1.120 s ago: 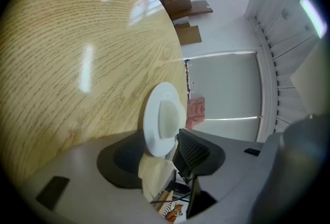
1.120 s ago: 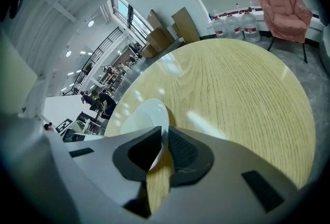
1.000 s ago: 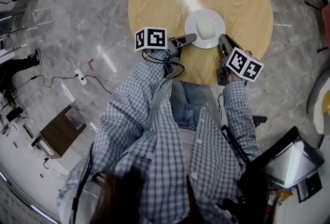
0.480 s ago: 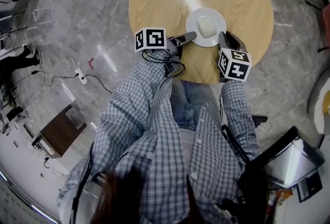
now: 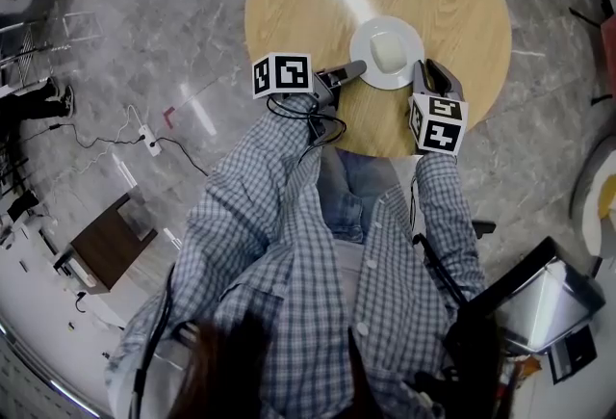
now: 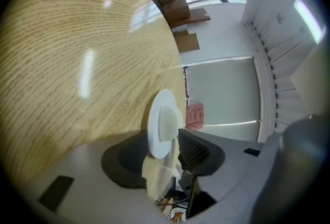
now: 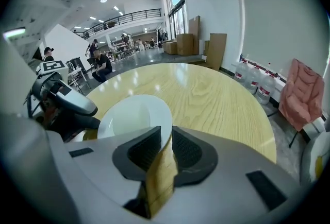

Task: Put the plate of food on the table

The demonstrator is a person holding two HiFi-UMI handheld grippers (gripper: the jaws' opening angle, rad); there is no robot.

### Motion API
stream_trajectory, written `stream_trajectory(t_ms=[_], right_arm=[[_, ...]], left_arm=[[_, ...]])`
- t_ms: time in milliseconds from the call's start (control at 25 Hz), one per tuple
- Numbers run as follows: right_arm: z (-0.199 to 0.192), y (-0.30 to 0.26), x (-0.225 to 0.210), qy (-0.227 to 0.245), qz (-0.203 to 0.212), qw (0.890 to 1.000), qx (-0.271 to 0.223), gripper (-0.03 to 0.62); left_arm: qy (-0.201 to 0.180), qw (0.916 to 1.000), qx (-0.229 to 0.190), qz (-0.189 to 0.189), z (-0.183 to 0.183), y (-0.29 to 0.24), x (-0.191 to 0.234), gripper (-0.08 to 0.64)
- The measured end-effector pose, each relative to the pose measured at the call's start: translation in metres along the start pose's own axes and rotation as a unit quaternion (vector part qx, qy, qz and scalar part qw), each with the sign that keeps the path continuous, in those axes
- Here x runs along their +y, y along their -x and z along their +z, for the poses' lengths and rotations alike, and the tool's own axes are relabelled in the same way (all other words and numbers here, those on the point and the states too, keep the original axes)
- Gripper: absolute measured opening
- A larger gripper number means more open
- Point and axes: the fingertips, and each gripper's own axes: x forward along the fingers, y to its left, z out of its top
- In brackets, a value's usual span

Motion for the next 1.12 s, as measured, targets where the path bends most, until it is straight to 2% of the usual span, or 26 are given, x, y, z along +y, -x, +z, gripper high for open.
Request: stream_trajectory(t_ms=[120,280,480,600,680,840,960,1120], right_arm=[[0.009,0.006,-0.010,-0.002,-0.007,1.000,-0.013,0.051],[0.019,0.015,-0.017,-0.001,-0.014,0.999,-0.032,0.051],[0.019,0.021,0.008,-0.003,0.030,0.998,-0.048,0.049],[0.024,0.033,0.016,-0.007,0.047,0.997,-0.059,0.048],[0.032,0.040,0.018,-0.017,0.057,0.996,-0.067,0.009],[0.045,0.056,0.022,-0.049,0.067,0.992,-0.092,0.008],[0.063,0.081,0.023,-0.077,0.061,0.987,-0.130,0.006],[0.095,0.110,0.027,-0.084,0.053,0.977,-0.186,0.008]], left_arm=[[-0.014,0.9998,-0.009,-0.011,0.006,0.003,-0.010,0.198],[-0.061,0.9981,-0.001,-0.012,0.009,0.010,-0.022,0.194],[-0.105,0.9942,-0.017,-0.014,0.010,0.027,-0.025,0.015],[-0.138,0.9897,-0.030,-0.026,0.008,0.036,-0.039,0.008],[-0.172,0.9836,-0.043,-0.033,0.011,0.043,-0.053,0.008],[-0.255,0.9648,-0.048,-0.044,0.009,0.055,-0.082,0.008],[-0.287,0.9546,-0.054,-0.057,0.005,0.065,-0.106,0.008],[-0.318,0.9425,-0.073,-0.071,0.009,0.078,-0.130,0.008]])
